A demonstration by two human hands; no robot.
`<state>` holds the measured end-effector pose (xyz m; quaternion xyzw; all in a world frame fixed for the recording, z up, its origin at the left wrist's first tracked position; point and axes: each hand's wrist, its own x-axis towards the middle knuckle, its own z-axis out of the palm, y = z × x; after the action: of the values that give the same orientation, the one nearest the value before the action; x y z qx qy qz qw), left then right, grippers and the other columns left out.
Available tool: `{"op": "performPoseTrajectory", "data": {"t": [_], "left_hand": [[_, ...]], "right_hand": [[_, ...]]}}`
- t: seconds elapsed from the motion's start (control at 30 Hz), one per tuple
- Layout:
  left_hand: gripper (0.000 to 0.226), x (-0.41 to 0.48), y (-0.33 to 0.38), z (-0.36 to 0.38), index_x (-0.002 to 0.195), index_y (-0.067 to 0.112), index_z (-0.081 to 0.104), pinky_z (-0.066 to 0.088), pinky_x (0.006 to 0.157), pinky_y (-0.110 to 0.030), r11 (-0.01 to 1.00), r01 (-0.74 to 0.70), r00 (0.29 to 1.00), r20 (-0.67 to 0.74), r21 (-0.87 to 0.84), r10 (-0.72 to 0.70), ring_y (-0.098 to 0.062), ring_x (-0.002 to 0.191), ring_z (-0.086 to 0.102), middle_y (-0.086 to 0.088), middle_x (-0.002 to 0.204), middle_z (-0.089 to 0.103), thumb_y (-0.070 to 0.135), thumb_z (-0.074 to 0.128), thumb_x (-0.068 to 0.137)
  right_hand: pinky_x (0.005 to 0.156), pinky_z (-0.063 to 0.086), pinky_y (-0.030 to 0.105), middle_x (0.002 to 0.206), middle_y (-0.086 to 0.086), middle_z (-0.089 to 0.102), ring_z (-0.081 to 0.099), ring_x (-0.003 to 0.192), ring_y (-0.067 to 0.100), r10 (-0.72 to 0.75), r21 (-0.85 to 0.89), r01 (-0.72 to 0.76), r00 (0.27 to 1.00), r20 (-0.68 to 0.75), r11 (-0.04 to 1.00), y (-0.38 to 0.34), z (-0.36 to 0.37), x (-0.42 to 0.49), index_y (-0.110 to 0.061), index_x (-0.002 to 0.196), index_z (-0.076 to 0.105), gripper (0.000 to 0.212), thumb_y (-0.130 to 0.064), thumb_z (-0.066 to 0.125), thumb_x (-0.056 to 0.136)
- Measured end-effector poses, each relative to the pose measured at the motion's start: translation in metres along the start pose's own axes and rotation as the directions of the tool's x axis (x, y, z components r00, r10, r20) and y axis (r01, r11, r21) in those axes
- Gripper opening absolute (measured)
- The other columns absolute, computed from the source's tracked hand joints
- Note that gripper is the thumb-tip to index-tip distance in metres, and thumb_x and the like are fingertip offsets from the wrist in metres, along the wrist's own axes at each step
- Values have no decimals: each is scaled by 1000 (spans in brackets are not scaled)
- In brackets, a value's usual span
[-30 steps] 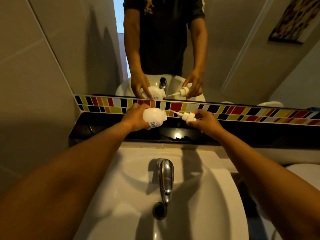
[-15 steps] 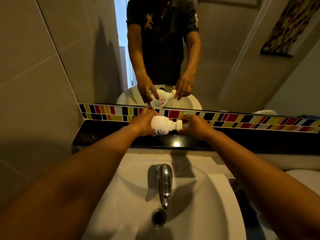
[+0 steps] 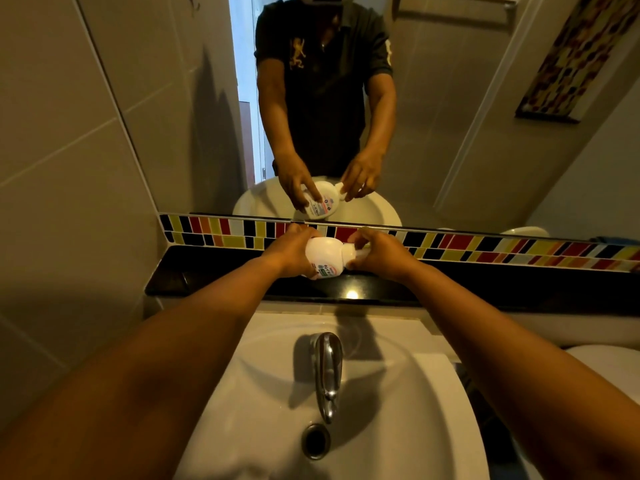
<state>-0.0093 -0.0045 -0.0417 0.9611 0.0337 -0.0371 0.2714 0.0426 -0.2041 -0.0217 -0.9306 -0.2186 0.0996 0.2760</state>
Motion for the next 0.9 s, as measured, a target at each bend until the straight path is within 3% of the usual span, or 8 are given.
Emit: {"op": "performPoseTrajectory", "data": {"t": [0.1,0.27,0.43,0.6,0.67,0.73,0.83,0.9], "left_hand": [[80,-1,0,0,136,26,45,46,102,-48,1000,-11,1000,-3,-24,11,-35,128,47,-8,145,38,19,86,68],[81,-1,3,-1,137,27,44,45,102,-48,997,-56,998,17,52,56,-35,129,45,-7,146,37,19,86,68],[84,1,3,-2,139,28,42,45,103,-50,994,-77,997,14,82,76,-35,130,45,-6,147,36,19,85,68],[84,3,-1,-4,140,27,43,44,104,-49,1000,-27,999,28,-8,27,-35,130,44,-8,147,37,19,86,68],[82,4,-3,-3,139,25,44,44,103,-47,999,7,999,43,-50,-5,-35,128,46,-9,146,38,19,86,68],[81,4,-5,0,138,23,46,47,101,-47,995,41,997,73,-91,-34,-34,125,49,-9,142,42,18,86,67],[77,4,-8,2,133,21,49,53,96,-46,972,86,988,147,-220,-55,-32,119,56,-9,133,54,17,87,66],[68,3,-6,2,128,20,52,57,90,-43,936,119,973,225,-331,-45,-28,113,60,-7,125,62,13,85,69]], "right_hand": [[65,45,22,92,0,64,61,84,16,82,114,-86,996,43,990,1,-3,2,-16,100,63,31,-32,78,78],[54,49,26,80,9,68,59,65,18,291,191,-324,939,182,927,2,-7,4,-5,102,67,45,-45,69,83],[57,55,28,89,15,73,66,63,18,362,491,-586,800,479,645,7,-12,3,-7,119,58,53,-51,58,89],[63,62,36,105,26,63,68,76,30,154,826,-515,857,492,230,19,-17,-1,-3,111,56,40,-36,48,90],[72,61,37,112,28,59,67,81,31,68,873,-462,887,458,156,23,-17,-3,0,120,54,40,-25,51,89],[74,61,35,118,26,56,66,84,27,34,888,-414,909,416,200,25,-14,-6,-1,124,54,36,-14,55,90],[69,57,28,118,19,59,63,89,22,68,855,-337,938,339,395,25,-6,-8,-8,131,51,48,-4,65,85],[67,53,27,116,18,61,62,94,24,97,837,-307,950,296,452,24,0,-7,-6,131,52,52,-1,69,82]]}}
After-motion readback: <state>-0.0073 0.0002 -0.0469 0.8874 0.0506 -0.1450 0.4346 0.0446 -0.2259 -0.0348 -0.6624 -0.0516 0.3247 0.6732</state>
